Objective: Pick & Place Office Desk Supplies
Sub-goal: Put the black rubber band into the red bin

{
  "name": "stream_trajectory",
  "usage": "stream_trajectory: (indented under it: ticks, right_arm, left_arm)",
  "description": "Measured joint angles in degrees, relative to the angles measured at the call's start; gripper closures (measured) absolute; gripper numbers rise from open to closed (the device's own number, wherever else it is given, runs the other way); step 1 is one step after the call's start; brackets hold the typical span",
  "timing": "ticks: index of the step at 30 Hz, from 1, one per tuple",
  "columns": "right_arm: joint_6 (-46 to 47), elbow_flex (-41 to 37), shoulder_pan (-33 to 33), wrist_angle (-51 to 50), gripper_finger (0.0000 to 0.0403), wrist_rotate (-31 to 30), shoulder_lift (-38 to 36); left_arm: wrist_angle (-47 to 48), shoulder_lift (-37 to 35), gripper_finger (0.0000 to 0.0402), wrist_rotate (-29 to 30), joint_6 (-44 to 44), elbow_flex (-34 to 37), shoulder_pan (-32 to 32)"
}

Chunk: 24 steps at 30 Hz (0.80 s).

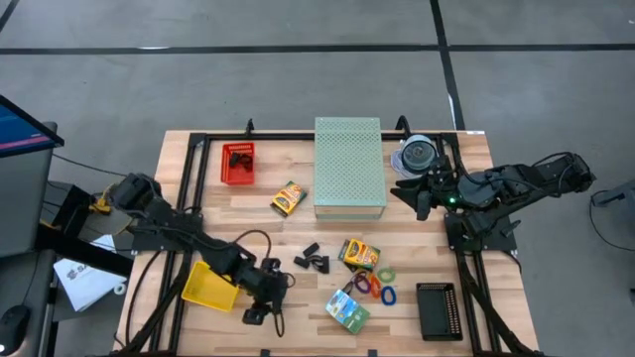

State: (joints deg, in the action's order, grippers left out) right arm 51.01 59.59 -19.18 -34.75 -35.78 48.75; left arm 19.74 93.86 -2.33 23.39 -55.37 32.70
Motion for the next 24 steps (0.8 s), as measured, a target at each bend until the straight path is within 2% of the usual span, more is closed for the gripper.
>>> stream_trajectory:
  ticks: [12, 16, 20, 24]
  right_arm:
    - [1.55, 0.00, 0.00, -2.83, 0.0201, 0.03, 0.00]
    - [1.53, 0.00, 0.00, -2.86, 0.0201, 0.03, 0.00]
    - [1.55, 0.00, 0.00, -3.13, 0.0201, 0.02, 0.00]
    - [1.55, 0.00, 0.00, -3.21, 0.0201, 0.01, 0.00]
  left_arm:
    - [-1.02, 6.67, 0.0160, 1.51, 2.40, -0.02, -0.21]
    - [-1.97, 7.76, 0.0176, 1.51, 3.21, -0.02, -0.21]
    - [-2.04, 8.27, 0.0217, 1.51, 5.84, -0.02, -0.21]
    - [-1.80, 7.49, 0.0285, 1.75, 6.42, -0.02, -0.38]
